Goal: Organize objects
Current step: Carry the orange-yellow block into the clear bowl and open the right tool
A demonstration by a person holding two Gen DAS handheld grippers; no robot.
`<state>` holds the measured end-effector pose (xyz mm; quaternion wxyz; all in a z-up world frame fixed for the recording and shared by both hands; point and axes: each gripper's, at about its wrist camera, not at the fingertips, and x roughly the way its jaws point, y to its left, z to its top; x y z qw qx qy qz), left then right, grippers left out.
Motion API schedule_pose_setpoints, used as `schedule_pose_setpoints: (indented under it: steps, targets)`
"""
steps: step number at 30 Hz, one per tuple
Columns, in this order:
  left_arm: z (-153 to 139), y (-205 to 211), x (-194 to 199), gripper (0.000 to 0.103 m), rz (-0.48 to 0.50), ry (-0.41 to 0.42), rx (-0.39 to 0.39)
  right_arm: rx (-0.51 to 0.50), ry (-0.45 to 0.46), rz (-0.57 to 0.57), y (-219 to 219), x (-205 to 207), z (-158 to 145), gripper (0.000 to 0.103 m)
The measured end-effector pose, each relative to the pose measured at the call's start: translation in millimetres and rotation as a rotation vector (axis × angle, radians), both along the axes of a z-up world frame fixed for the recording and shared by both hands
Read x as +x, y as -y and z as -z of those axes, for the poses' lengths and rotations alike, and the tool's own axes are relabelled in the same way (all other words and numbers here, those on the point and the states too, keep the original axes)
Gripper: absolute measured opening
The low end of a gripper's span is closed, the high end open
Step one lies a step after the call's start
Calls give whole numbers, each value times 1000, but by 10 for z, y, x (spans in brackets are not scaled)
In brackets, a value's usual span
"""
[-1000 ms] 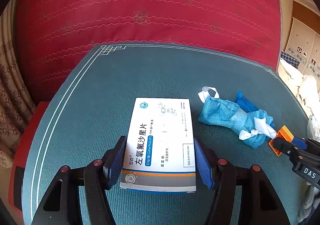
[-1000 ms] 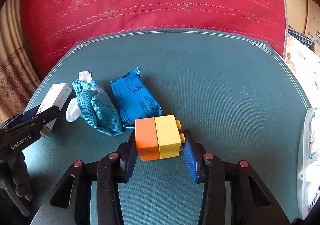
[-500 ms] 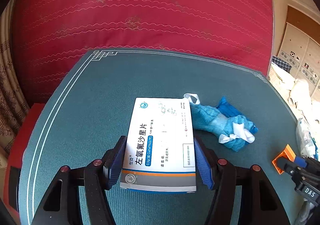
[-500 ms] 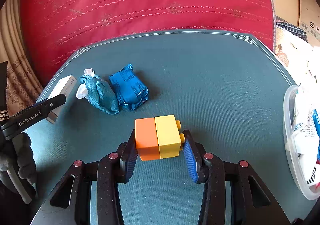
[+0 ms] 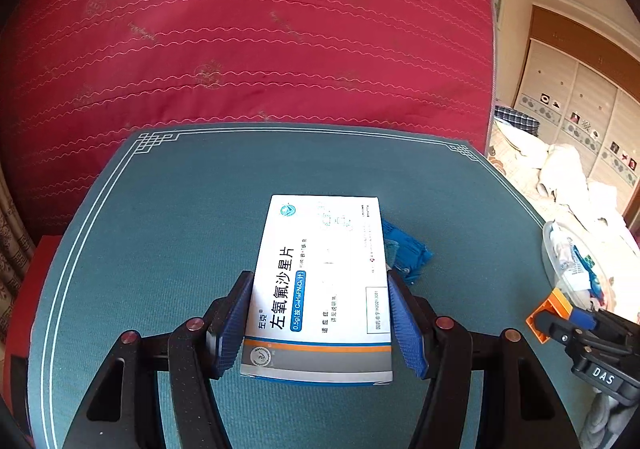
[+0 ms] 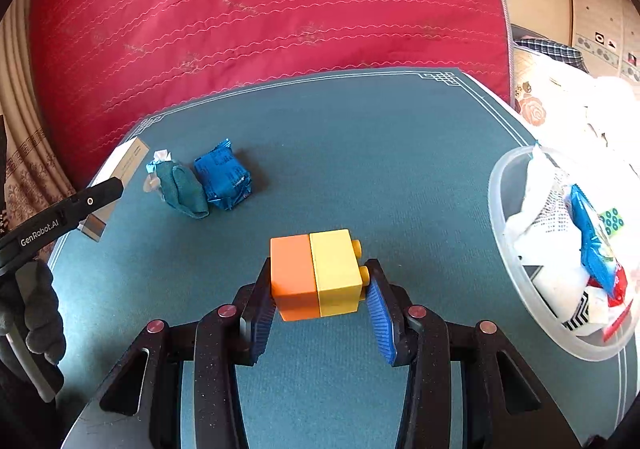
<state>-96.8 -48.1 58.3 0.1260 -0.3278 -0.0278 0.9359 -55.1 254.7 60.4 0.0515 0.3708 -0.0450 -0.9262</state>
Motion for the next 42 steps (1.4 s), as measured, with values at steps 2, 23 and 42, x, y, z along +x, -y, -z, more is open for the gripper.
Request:
schedule_pose_setpoints:
  steps: [2, 23, 42]
  targets:
    - [0, -82, 39, 67, 24, 0, -3, -11, -3, 23, -112, 51, -13, 44]
    - [58, -643, 408, 67, 191, 26, -12, -31, -98, 334, -1550, 544, -311, 44]
    - [159, -892, 595, 67, 187, 71, -5, 32, -42, 504, -2570, 225, -176, 44]
